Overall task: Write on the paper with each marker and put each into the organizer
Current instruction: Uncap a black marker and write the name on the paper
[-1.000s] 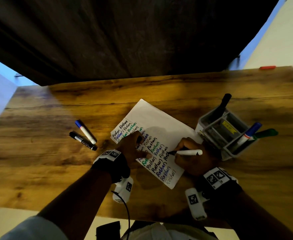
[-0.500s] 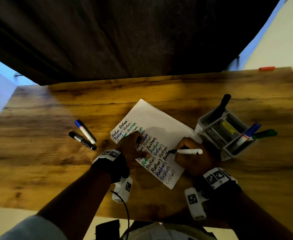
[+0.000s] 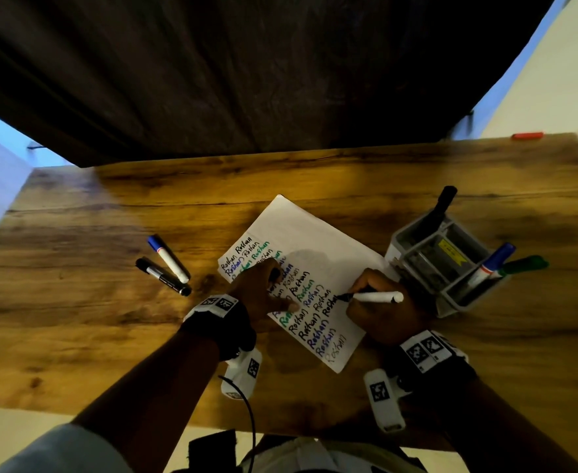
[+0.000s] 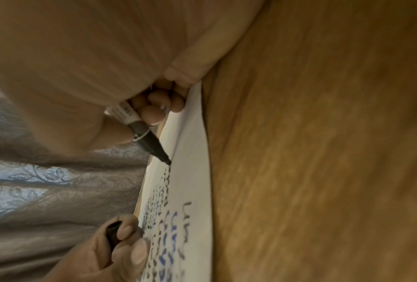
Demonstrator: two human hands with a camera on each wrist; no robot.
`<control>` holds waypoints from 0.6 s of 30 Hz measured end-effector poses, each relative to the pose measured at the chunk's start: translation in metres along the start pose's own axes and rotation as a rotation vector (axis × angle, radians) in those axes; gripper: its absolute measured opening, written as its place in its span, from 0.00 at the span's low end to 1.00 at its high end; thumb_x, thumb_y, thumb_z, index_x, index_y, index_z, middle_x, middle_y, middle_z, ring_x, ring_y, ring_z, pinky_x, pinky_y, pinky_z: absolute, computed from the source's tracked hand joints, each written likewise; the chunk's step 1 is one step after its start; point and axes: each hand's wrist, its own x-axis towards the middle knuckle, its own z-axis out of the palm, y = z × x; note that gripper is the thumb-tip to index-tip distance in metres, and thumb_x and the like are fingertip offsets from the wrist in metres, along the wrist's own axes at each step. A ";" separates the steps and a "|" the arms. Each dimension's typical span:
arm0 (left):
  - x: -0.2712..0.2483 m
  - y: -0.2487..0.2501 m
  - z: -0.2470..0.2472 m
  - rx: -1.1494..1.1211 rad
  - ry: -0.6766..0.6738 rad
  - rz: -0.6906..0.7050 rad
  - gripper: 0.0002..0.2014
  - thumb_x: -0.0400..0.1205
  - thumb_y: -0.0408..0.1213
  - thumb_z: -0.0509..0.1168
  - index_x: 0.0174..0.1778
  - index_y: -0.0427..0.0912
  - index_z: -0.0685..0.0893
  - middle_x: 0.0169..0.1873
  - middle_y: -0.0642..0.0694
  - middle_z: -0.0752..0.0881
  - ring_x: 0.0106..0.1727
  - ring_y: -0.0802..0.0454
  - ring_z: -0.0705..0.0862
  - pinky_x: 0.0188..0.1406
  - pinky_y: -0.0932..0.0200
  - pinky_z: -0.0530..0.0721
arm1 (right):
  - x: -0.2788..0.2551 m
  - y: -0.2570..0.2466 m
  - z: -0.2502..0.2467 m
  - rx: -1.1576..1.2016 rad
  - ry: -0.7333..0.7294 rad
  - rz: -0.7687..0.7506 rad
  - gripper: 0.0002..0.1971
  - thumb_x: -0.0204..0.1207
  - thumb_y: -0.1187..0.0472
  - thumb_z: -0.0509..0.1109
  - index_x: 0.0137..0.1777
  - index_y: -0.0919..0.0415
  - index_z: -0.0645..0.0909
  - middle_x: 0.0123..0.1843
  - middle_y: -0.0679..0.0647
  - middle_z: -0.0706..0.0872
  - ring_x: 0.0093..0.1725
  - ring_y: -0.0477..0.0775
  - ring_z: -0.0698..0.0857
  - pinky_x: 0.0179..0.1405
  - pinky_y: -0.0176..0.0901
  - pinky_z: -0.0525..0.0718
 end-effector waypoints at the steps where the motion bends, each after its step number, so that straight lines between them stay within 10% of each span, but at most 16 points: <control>1: 0.000 0.000 0.000 -0.002 0.004 0.000 0.30 0.62 0.57 0.82 0.49 0.50 0.74 0.43 0.56 0.80 0.43 0.55 0.80 0.42 0.60 0.77 | 0.002 0.009 0.002 -0.010 0.031 -0.027 0.04 0.63 0.59 0.73 0.37 0.56 0.82 0.32 0.42 0.79 0.36 0.22 0.78 0.35 0.11 0.70; 11: -0.001 0.000 0.000 -0.015 -0.002 0.000 0.31 0.61 0.57 0.82 0.50 0.52 0.73 0.46 0.55 0.81 0.46 0.55 0.81 0.45 0.59 0.79 | 0.009 0.018 -0.005 0.032 0.105 -0.082 0.06 0.66 0.57 0.71 0.41 0.58 0.79 0.36 0.51 0.85 0.39 0.53 0.86 0.37 0.42 0.83; 18: -0.005 -0.002 -0.001 -0.047 0.006 0.025 0.31 0.61 0.58 0.82 0.51 0.53 0.74 0.45 0.59 0.79 0.47 0.56 0.80 0.46 0.59 0.78 | 0.011 0.011 -0.002 0.080 0.030 -0.045 0.04 0.71 0.57 0.71 0.45 0.50 0.82 0.45 0.47 0.87 0.48 0.46 0.86 0.48 0.40 0.85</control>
